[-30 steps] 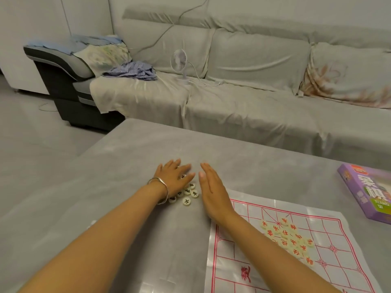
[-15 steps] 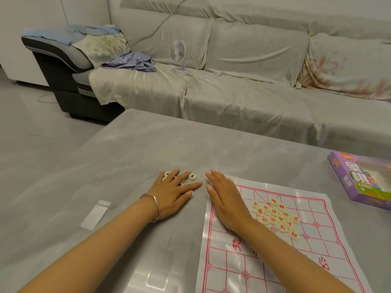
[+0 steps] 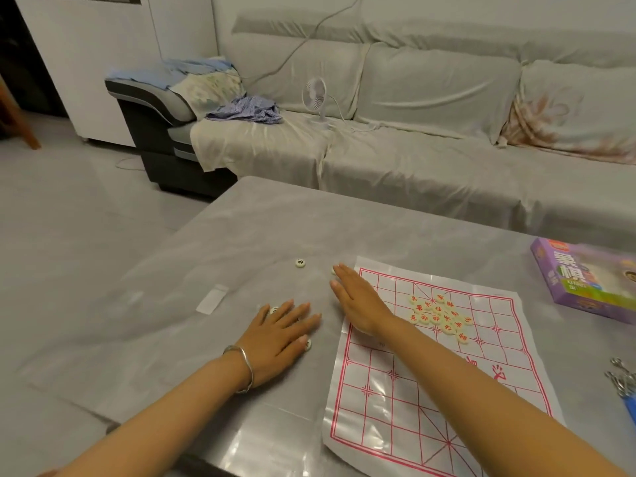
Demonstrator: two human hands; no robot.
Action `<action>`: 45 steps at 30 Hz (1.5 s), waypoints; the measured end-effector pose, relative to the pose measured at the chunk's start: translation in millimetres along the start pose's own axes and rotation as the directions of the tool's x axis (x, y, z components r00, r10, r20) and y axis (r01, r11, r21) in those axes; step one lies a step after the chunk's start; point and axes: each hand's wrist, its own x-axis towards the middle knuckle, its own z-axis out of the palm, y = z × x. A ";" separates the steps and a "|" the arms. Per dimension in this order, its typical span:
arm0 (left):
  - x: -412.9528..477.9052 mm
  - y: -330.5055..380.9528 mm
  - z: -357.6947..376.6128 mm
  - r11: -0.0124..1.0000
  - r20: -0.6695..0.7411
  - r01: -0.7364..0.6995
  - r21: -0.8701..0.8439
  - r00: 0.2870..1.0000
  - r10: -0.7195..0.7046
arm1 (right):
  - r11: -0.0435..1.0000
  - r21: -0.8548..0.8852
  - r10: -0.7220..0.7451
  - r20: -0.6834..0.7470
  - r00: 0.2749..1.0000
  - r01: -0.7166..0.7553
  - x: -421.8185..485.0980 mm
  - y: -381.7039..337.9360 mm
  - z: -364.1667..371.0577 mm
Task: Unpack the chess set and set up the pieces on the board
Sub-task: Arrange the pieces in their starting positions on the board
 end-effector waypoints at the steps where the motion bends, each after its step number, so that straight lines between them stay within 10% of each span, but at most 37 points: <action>1: 4.2 -2.1 -3.4 0.998 -0.036 0.019 -0.066 0.999 -0.021 | 1.000 0.027 0.013 0.002 1.000 -0.013 5.9 -3.5 0.0; 14: 120.4 -42.1 -28.3 0.984 0.056 0.171 0.051 0.983 -0.174 | 0.968 -0.248 0.054 0.107 0.993 -0.026 33.2 6.7 13.6; 21: 37.6 -46.9 -13.0 0.986 -0.037 0.081 -0.143 0.996 -0.087 | 0.999 0.034 -0.046 0.235 0.971 0.039 -10.0 -39.8 29.2; 32: -49.1 -1.7 22.4 0.994 -0.048 0.057 -0.092 0.997 -0.062 | 0.970 -0.138 -0.142 0.343 0.929 0.199 -100.4 -44.9 33.0; 45: -62.6 13.1 4.9 0.987 -0.291 -0.080 -0.138 0.956 0.036 | 0.984 0.008 -0.176 0.017 0.984 0.175 -108.6 -36.7 32.4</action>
